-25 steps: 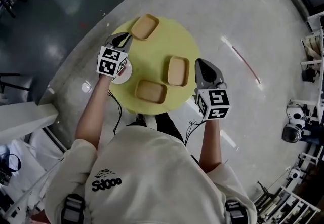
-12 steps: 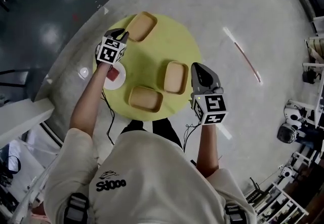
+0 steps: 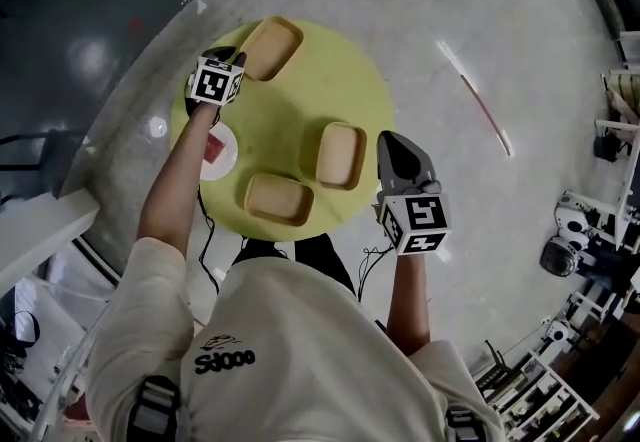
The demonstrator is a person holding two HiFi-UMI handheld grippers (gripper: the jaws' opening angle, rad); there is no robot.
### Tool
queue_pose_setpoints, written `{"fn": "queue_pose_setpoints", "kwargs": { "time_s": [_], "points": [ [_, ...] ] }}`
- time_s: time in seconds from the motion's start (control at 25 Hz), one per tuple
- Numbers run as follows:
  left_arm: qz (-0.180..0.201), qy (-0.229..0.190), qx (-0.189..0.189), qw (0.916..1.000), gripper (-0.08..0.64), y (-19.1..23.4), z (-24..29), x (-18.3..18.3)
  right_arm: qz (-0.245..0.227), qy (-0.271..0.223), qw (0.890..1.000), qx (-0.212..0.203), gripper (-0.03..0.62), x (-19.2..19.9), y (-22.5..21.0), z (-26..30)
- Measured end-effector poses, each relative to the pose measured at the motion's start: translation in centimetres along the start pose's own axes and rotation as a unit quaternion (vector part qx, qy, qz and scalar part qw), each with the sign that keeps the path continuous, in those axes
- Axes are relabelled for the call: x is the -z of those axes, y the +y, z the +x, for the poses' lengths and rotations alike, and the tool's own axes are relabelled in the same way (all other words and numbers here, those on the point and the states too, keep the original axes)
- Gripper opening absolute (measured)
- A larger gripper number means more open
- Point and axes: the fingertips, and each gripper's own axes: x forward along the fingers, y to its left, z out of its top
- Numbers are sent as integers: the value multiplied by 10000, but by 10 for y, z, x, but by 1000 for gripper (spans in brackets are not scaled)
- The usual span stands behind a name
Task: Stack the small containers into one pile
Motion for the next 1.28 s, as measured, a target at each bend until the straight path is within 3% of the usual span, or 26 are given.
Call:
{"fn": "queue_pose_setpoints", "kwargs": {
  "time_s": [0.2, 0.44, 0.64, 0.84, 1.0, 1.28],
  "points": [
    [-232, 123, -93, 9996, 94, 4, 8, 4, 27, 58, 10000, 22, 9, 8, -3, -6],
    [-617, 105, -185, 9979, 41, 4, 10, 7, -24, 37, 10000, 81, 9, 10, -10, -12],
    [-972, -98, -220, 9950, 31, 2, -3, 1, -111, -59, 9997, 186, 9, 5, -16, -27],
    [-1022, -353, -243, 9938, 28, -10, -36, -1, -30, -203, 9993, 302, 9, 10, -7, -46],
    [-1663, -669, -155, 9837, 28, -23, -70, 10, 17, -341, 9988, 360, 9, 18, 8, -64],
    [-2413, -1071, -108, 9645, 28, -70, -130, 28, -97, -516, 9976, 461, 9, 15, 15, -100]
  ]
}}
